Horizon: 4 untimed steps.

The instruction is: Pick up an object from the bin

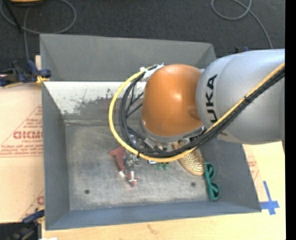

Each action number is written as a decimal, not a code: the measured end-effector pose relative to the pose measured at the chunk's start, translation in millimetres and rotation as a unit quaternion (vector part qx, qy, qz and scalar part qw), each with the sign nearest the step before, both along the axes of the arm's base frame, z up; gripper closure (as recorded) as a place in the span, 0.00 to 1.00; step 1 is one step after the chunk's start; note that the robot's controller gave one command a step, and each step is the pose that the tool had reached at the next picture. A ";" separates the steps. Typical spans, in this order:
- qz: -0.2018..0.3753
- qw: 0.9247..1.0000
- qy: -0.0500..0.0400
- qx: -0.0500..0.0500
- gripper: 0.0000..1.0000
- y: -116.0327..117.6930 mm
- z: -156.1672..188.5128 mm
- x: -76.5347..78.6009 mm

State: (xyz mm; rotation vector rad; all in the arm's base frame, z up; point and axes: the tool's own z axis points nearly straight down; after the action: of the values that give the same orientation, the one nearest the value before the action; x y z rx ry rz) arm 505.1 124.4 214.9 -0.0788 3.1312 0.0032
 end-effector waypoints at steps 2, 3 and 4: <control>-0.047 0.999 0.004 0.000 0.00 -30.0 -42.4 -18.3; -0.065 0.998 0.004 -0.001 0.00 -36.5 -47.6 -26.4; -0.023 1.000 0.000 -0.001 1.00 -65.5 -140.0 50.2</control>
Offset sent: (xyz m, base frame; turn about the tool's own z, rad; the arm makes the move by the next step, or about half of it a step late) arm -0.0269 -0.0358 -0.0473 0.1304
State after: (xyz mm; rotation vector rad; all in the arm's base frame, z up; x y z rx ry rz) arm 555.3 58.9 74.8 -0.0057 3.1317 0.0012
